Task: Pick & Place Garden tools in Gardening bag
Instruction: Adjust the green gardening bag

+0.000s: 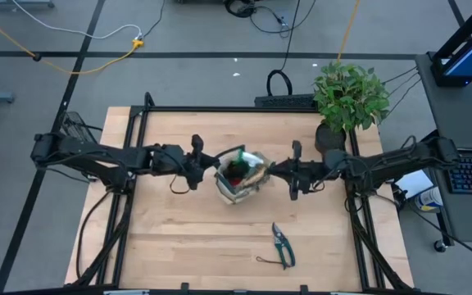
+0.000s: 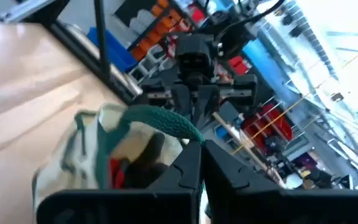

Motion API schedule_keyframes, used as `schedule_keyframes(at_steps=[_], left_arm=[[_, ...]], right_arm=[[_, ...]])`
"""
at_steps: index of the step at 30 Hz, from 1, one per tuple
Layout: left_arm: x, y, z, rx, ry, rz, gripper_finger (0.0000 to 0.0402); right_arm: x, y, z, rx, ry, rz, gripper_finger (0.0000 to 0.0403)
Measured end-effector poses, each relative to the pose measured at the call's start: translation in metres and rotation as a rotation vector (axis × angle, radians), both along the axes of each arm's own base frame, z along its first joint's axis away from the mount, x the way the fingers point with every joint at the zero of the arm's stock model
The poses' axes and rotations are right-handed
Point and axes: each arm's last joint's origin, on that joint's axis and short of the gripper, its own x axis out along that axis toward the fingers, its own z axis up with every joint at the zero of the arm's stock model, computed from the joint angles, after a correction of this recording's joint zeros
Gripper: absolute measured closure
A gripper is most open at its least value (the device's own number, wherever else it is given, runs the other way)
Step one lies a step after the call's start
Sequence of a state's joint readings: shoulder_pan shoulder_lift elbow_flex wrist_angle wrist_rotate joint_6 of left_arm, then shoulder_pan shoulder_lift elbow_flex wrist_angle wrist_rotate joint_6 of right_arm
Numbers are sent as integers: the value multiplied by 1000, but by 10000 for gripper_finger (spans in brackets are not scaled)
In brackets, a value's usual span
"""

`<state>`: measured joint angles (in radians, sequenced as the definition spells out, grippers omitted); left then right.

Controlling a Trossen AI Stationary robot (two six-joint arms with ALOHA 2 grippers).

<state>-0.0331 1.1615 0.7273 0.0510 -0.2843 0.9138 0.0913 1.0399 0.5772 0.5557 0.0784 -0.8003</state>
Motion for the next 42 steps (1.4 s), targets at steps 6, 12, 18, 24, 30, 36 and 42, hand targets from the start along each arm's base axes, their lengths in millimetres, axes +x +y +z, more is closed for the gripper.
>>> schedule_keyframes(at_steps=[6,12,18,24,30,36,42], left_arm=[[1,-2,4,12,-56,105,392],[5,-4,-10,26,30,101,393],[8,-2,-19,34,88,112,396],[9,2,-17,43,73,148,390],[9,5,-18,-56,43,198,388],[8,4,-18,-94,33,214,341],[8,5,-19,-124,24,237,317]], right_arm=[[3,0,-1,-2,-6,-25,402],[7,-2,-6,5,11,-29,402],[6,-3,-6,6,14,-37,403],[6,-3,-7,57,27,-36,402],[6,-3,-12,74,74,-37,389],[6,-3,-12,75,75,-39,363],[6,-3,-14,162,99,-44,332]])
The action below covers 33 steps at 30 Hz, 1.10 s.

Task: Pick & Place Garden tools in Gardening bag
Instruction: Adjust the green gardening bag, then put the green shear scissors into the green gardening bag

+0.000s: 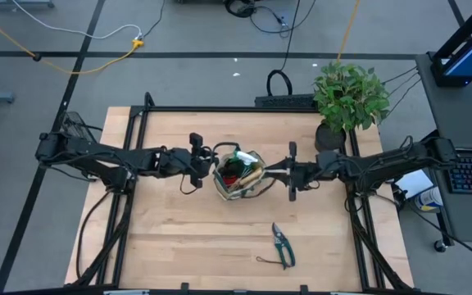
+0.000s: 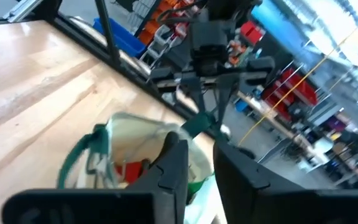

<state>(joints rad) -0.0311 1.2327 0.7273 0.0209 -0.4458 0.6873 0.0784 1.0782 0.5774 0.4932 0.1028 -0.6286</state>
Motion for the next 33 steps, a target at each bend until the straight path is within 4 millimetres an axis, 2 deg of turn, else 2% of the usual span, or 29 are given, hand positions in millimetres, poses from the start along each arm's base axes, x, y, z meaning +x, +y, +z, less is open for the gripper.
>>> schedule_keyframes(at_steps=[10,15,20,25,33], left_arm=[[-7,0,-11,-98,84,63,271],[-7,0,-12,-151,65,97,234],[-8,-2,-12,-232,30,138,197],[-10,-14,-15,-307,33,150,164],[-13,-32,-14,-296,-9,180,134]], right_arm=[[-1,4,-6,140,57,0,260],[4,12,-19,334,138,0,228],[7,33,-31,489,220,58,216],[8,58,-45,638,311,85,216],[7,92,-79,888,416,-100,216]])
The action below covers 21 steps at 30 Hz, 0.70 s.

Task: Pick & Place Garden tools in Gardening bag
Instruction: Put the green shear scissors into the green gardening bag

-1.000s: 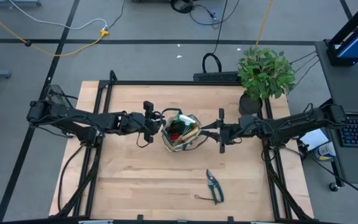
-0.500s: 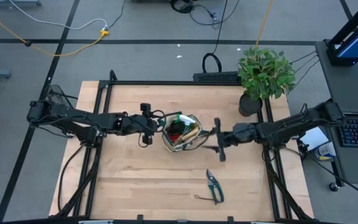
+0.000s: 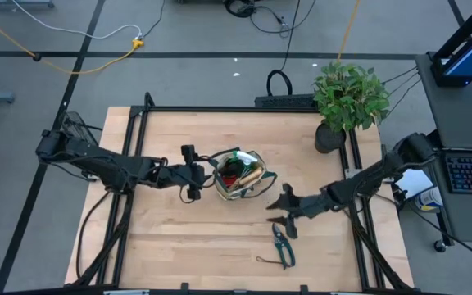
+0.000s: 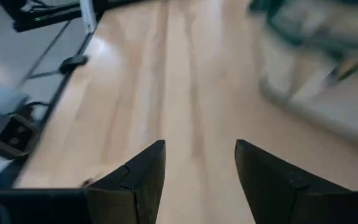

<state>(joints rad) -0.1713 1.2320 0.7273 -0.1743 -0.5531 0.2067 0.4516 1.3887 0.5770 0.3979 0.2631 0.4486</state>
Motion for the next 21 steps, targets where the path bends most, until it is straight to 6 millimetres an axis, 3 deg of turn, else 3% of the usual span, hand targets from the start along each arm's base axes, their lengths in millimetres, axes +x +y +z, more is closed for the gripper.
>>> schedule_keyframes(at_steps=[7,14,18,21], left_arm=[[-2,-4,1,67,-9,54,133],[-2,-3,2,72,-22,77,133],[0,-4,3,66,-45,80,133],[1,-3,5,63,-70,82,133]], right_arm=[[-8,22,-11,118,59,-14,215],[-26,29,6,180,75,7,215],[-34,28,5,233,175,-14,216],[-36,28,16,228,262,15,216]])
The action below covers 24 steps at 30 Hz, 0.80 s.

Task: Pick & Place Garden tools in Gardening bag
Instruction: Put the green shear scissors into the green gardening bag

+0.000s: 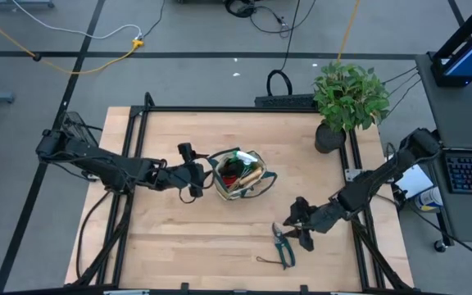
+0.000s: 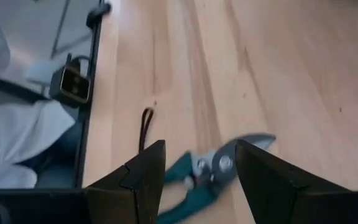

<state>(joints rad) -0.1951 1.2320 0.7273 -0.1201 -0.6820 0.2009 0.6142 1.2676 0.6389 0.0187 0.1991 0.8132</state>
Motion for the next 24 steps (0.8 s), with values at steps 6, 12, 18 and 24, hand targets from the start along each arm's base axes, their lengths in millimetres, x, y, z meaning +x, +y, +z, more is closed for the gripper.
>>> schedule_keyframes(at_steps=[6,12,18,24], left_arm=[[2,5,2,-4,-30,21,133],[4,16,3,-5,-45,63,133],[4,27,3,14,-27,95,133],[4,35,3,18,-23,125,133]], right_arm=[[0,1,15,123,161,-76,221],[-2,9,4,369,387,-187,229],[-1,12,-2,425,446,-271,229],[2,15,-13,467,522,-335,229]])
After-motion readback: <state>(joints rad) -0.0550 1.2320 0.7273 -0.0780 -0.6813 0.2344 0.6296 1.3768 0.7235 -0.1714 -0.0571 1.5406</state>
